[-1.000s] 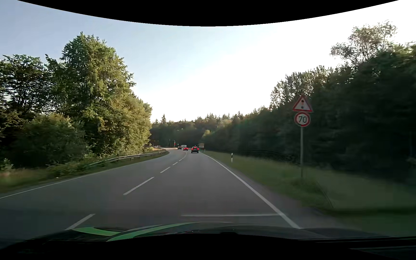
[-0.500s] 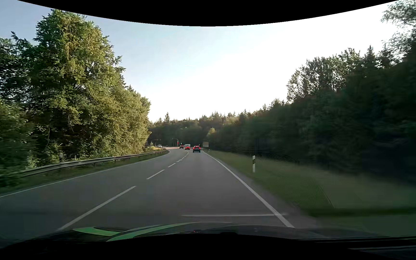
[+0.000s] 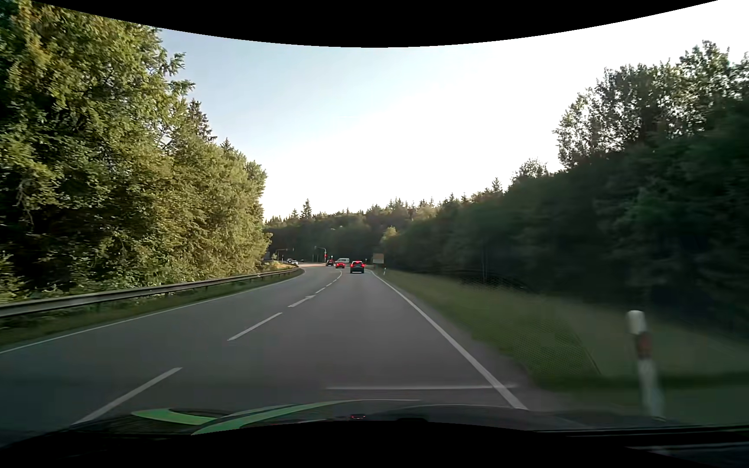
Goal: Follow the waypoints while adhering to traffic rules and regulations
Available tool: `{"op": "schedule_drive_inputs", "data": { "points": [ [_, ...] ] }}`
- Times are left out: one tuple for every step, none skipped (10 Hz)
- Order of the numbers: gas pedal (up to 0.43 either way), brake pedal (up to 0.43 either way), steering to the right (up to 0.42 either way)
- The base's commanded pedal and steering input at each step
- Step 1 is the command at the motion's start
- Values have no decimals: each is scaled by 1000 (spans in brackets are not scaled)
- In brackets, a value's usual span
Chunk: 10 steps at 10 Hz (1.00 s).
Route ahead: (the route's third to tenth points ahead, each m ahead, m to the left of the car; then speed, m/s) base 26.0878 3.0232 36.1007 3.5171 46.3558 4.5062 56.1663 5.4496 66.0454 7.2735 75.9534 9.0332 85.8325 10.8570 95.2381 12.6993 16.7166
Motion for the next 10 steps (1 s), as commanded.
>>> {"op": "schedule_drive_inputs", "data": {
  "points": [
    [0, 256, -9],
    [0, 256, -9],
    [0, 256, -9],
    [0, 262, -9],
    [0, 262, -9],
    [0, 262, -9],
    [0, 262, -9],
    [0, 262, -9],
    [0, 262, -9],
    [0, 262, -8]
  ]
}}
